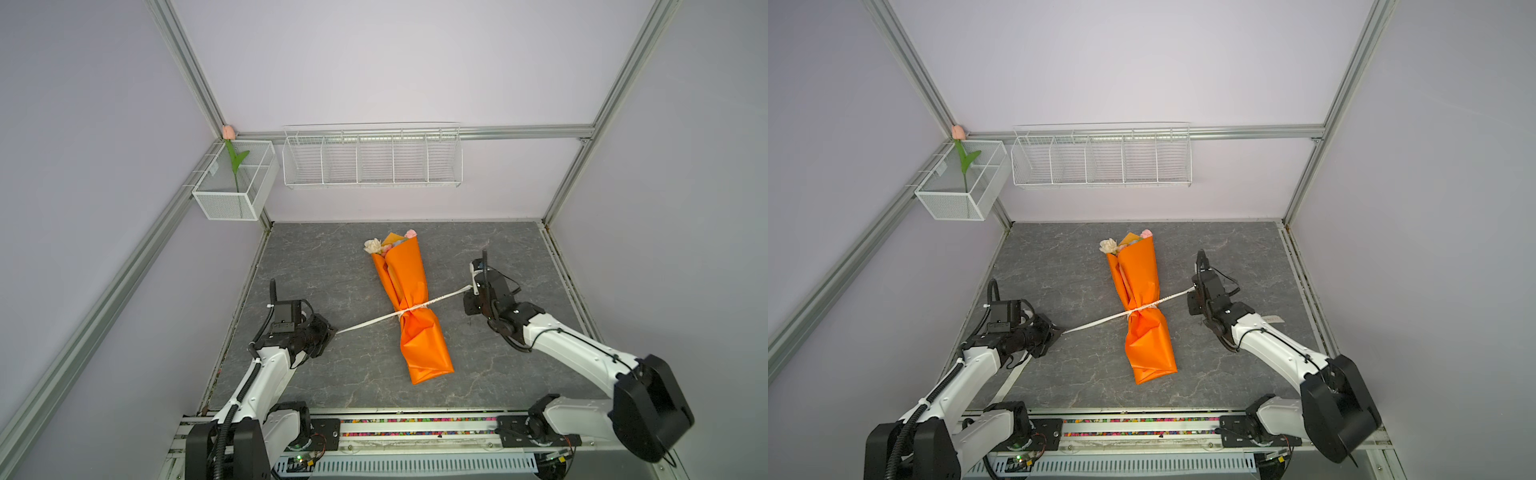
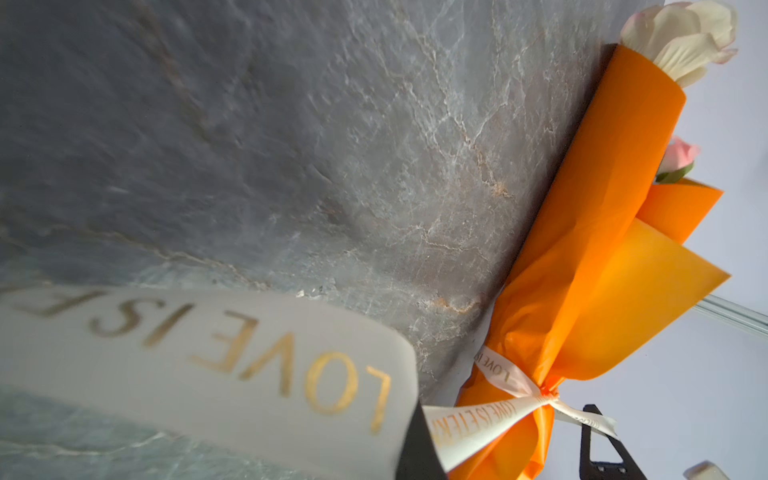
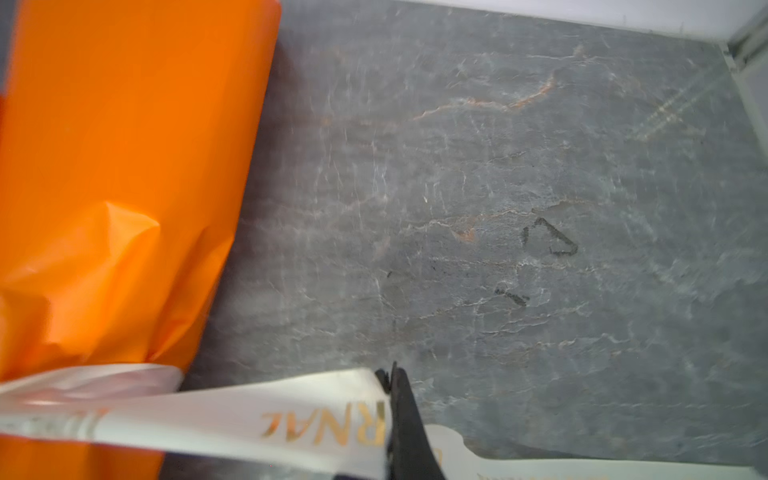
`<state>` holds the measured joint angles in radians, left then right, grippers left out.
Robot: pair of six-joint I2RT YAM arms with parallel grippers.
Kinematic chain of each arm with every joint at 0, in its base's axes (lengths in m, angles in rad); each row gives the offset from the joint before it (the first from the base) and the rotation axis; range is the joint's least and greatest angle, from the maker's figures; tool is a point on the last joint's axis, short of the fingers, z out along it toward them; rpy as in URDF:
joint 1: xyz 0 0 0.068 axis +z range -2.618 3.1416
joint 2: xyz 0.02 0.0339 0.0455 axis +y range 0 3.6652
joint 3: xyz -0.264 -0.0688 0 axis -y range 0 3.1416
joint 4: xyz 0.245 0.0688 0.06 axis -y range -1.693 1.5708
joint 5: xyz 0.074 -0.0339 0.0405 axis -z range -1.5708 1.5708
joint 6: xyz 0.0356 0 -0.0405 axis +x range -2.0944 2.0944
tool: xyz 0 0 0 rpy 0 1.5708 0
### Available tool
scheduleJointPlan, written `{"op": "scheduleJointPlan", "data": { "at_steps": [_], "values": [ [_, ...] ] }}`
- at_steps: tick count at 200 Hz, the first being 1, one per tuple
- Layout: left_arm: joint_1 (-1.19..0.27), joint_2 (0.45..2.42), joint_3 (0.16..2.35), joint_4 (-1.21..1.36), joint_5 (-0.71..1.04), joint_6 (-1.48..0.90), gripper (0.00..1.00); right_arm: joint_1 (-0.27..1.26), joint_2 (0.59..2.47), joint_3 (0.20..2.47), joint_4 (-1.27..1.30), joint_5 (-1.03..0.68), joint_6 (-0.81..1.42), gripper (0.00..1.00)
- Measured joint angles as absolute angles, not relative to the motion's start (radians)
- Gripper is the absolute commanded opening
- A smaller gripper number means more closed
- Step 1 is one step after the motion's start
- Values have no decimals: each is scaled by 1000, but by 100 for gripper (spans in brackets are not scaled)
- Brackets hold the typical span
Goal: Tie the bouquet of fake flowers
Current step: 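Pull the ribbon ends apart with both grippers, tightening around the cone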
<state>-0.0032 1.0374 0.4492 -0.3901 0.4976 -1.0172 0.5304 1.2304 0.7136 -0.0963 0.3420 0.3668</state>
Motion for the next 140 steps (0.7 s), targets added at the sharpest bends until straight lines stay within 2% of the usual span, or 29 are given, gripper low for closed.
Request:
{"op": "scheduleJointPlan", "data": {
  "at_steps": [35,68,98,140],
  "values": [
    [3,1034,315,-281,543,-1118,0,465,1137,514,59,287,723,6],
    [16,1026,337,-343,519,-1084,0,310,1096,405,167,189,973,6],
    [68,1003,369,-429,490,-1017,0,202,1092,363,231,86,1128,6],
    [147,1018,370,-537,452,-927,0,76,1099,314,260,-52,1222,6]
  ]
}}
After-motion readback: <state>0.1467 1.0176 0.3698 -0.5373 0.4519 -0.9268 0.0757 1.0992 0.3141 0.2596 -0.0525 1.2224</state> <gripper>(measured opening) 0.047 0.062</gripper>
